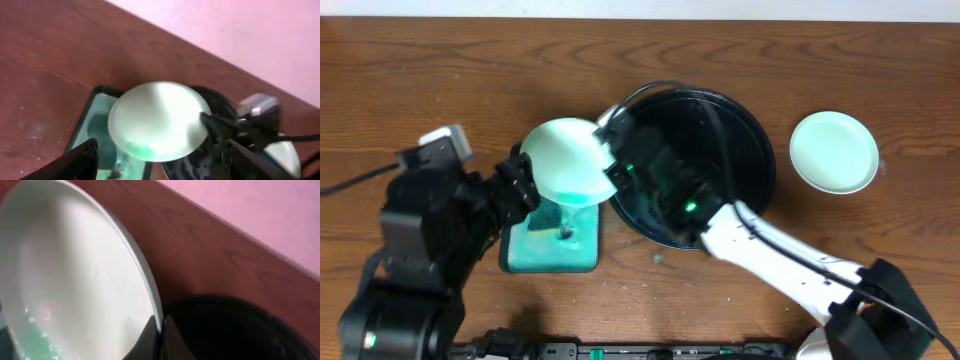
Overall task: Clean dirty plates on tray and stack at the side
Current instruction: 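Lift the pale green plate with the right gripper, tilting it up, then carry the plate right and lower it onto the plate stack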
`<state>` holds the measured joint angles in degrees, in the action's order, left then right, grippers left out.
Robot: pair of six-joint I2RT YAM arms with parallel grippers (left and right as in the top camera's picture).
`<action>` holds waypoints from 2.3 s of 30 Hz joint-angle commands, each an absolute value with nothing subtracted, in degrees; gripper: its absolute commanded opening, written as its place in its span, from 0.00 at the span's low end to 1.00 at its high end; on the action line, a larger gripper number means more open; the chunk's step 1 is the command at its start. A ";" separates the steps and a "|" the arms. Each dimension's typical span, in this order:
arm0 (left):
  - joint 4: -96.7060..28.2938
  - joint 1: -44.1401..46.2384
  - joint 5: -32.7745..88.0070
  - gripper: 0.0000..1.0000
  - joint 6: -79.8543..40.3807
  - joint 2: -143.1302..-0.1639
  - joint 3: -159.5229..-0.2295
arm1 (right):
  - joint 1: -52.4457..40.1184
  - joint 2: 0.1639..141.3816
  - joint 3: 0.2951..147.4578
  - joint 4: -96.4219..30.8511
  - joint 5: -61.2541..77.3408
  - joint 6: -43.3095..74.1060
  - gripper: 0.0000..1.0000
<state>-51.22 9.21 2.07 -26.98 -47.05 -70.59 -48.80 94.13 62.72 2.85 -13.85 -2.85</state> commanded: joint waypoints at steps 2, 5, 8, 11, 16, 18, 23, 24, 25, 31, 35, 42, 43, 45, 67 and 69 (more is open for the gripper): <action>-51.44 9.02 2.13 0.79 -26.81 -44.01 -71.42 | -54.72 93.47 63.16 7.92 -30.52 -13.30 0.01; -51.59 9.02 2.15 0.79 -26.81 -44.12 -71.37 | -57.63 93.08 63.16 10.85 -36.97 -17.52 0.01; -52.18 9.02 2.15 0.79 -26.81 -44.23 -71.37 | -60.12 92.97 63.16 13.67 -43.66 -22.26 0.01; -52.64 9.02 2.15 0.79 -26.81 -44.21 -71.37 | -61.21 92.90 63.16 15.84 -46.19 -24.99 0.01; -53.10 9.02 2.15 0.80 -26.81 -44.21 -71.37 | -62.26 92.88 63.16 19.75 -48.49 -28.84 0.01; -53.19 9.02 2.15 0.80 -26.81 -44.21 -71.37 | -62.67 92.88 63.16 21.85 -50.26 -30.89 0.01; -53.52 9.02 2.15 0.80 -26.81 -44.21 -71.37 | -63.77 92.88 63.16 24.93 -50.76 -33.39 0.01; -53.54 9.02 2.15 0.80 -26.81 -44.21 -71.37 | -63.77 92.88 63.16 24.91 -50.70 -33.30 0.01; -53.52 9.02 2.15 0.80 -26.81 -44.21 -71.37 | -63.77 92.88 63.16 24.88 -50.76 -33.32 0.01; -53.54 9.02 2.15 0.80 -26.81 -44.21 -71.37 | -63.79 92.88 63.16 24.67 -50.35 -33.26 0.01; -53.52 9.02 2.15 0.80 -26.81 -44.21 -71.37 | -63.75 92.88 63.16 24.86 -50.33 -33.28 0.01; -53.54 9.02 2.15 0.80 -26.81 -44.21 -71.37 | -61.63 92.90 63.16 19.75 -50.30 -20.43 0.01; -53.52 9.02 2.15 0.80 -26.81 -44.21 -71.37 | -60.29 92.90 63.16 16.38 -49.50 -13.10 0.01; -53.52 9.02 2.15 0.80 -26.81 -44.21 -71.37 | -56.40 92.90 63.16 7.40 -40.45 3.09 0.01; -53.54 9.02 2.15 0.80 -26.81 -44.21 -71.37 | 18.98 84.95 63.11 -32.88 -3.55 31.29 0.01; -53.52 9.02 2.15 0.80 -26.81 -44.21 -71.37 | 22.20 88.47 63.11 -32.95 -1.80 31.29 0.01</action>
